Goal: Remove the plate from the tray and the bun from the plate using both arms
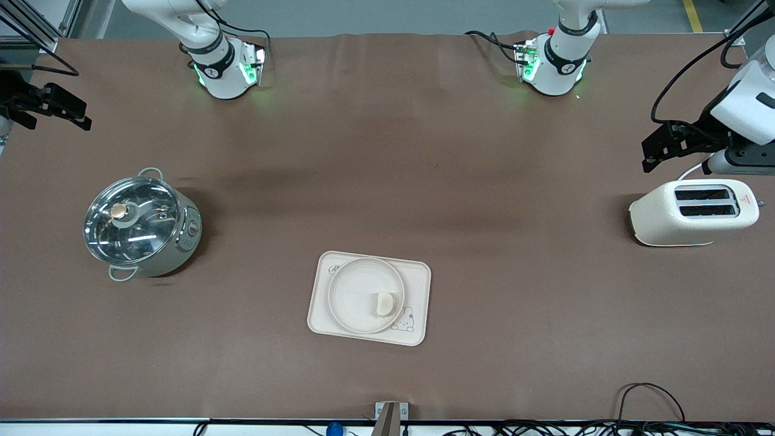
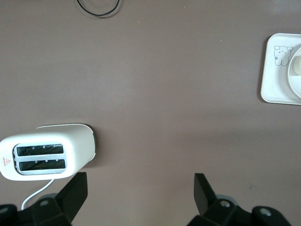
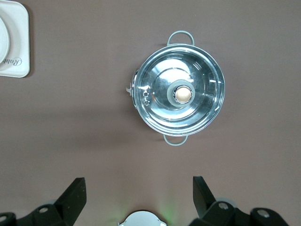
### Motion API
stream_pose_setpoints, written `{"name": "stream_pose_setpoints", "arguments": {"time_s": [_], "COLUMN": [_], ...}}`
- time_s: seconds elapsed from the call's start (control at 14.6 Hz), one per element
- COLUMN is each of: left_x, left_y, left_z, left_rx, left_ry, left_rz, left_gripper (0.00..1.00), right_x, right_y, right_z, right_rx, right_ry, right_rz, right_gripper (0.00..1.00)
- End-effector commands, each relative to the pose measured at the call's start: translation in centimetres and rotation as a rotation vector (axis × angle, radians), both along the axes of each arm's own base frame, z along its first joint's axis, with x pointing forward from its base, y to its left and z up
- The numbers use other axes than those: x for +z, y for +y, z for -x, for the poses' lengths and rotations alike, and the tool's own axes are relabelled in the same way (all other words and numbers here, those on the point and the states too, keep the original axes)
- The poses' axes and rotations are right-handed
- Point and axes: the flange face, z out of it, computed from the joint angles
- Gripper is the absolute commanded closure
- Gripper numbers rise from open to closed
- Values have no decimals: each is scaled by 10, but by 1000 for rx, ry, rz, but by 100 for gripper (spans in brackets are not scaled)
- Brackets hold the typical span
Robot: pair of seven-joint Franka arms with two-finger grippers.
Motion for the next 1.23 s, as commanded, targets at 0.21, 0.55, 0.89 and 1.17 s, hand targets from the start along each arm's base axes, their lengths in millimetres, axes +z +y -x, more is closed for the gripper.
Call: {"name": "stream_pose_setpoints", "arguments": {"time_s": [0.21,0.55,0.89,1.17], "left_x": [8,7,6,5], "left_y": [2,-2,0,0], "left_z": [1,3,2,2], "left_rx": [2,2,-1,-7], "left_ry": [-10,-6,-3,-2], "left_rz": [-17,-19,-20,-20], "left_gripper": [0,0,0,0], "right_x": [2,-17,-114,-193], "right_y": [8,24,85,151], "right_z": [8,-5,-65,-92], "right_rx": [17,25,56,1], "right_ry": [-21,-44,47,127], "right_rz": [10,-71,-189,-275], "right_gripper": [0,0,0,0]}}
